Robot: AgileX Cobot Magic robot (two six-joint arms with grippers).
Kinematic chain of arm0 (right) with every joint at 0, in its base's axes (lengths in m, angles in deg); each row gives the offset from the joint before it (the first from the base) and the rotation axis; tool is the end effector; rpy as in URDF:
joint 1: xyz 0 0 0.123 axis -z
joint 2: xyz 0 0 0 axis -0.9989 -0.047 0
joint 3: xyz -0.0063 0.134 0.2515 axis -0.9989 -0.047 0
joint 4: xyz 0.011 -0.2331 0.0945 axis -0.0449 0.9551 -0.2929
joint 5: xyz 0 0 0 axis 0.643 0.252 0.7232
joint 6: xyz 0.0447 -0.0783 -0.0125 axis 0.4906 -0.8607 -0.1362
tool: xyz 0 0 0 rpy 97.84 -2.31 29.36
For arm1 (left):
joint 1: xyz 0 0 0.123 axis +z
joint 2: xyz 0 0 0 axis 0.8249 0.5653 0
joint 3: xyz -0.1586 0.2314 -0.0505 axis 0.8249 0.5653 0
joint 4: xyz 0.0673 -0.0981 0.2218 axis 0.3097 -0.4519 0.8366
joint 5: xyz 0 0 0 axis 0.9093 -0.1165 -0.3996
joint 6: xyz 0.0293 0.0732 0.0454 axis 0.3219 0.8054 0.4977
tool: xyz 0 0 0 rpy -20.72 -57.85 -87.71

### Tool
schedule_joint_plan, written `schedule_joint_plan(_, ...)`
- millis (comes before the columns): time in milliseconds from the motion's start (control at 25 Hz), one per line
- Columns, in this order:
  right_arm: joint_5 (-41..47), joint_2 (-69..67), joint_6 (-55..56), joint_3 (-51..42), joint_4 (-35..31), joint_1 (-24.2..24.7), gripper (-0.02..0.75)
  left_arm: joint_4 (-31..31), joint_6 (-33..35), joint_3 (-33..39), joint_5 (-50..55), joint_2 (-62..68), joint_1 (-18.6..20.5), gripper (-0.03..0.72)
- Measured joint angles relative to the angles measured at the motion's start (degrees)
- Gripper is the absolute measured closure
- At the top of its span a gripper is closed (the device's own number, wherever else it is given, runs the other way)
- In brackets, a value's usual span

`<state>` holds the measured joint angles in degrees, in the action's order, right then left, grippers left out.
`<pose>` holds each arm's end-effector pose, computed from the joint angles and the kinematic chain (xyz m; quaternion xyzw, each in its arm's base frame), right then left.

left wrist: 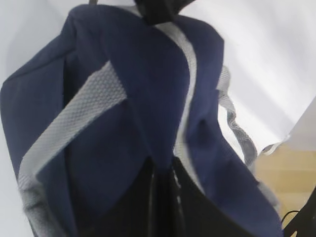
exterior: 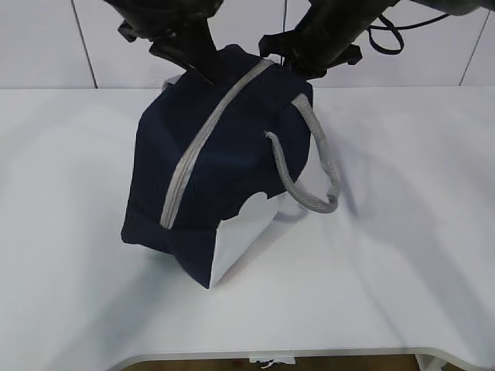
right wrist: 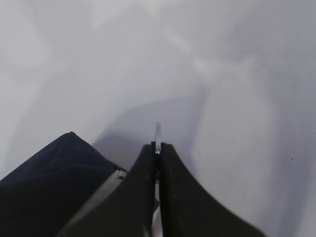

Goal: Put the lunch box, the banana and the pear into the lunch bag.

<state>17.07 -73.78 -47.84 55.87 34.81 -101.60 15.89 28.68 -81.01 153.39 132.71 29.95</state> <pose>0.4878 0.1430 0.2684 -0.0976 0.9405 0.1490 0.2893 0.3731 -0.2284 0.3359 0.2905 0.8992 -0.2834 0.1633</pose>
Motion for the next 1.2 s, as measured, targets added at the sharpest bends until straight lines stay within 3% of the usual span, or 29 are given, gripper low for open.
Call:
schedule_joint_plan(80,0.04,0.00,0.00,0.00,-0.10,0.00,0.655,0.27,0.11,0.00,0.00,0.92,0.00,0.694)
schedule_joint_plan(280,0.71,0.00,0.00,0.00,-0.20,0.00,0.397,0.86,0.19,-0.10,-0.35,2.40,0.00,0.694)
schedule_joint_plan(360,3.01,0.00,0.00,0.92,0.97,0.00,0.344,1.55,0.19,-0.10,-0.52,2.63,-0.05,0.694)
schedule_joint_plan(600,14.76,0.00,0.00,9.22,6.99,0.00,0.312,4.88,0.19,-0.10,-0.78,2.63,-0.13,0.691)
schedule_joint_plan(800,17.49,0.68,0.00,14.57,9.29,0.00,0.312,7.51,-1.24,-0.10,-0.88,2.63,-0.13,0.665)
schedule_joint_plan(880,18.06,1.77,0.00,14.70,9.84,0.00,0.312,8.32,-2.44,-0.10,-0.88,2.63,-0.13,0.617)
schedule_joint_plan(1080,18.38,6.20,0.00,14.40,9.48,0.00,0.311,9.73,-4.01,-0.10,-0.88,2.16,-0.13,0.412)
schedule_joint_plan(1200,18.38,10.82,0.00,10.54,9.25,0.00,0.311,11.60,-4.53,-0.10,-0.88,0.28,-0.13,0.372)
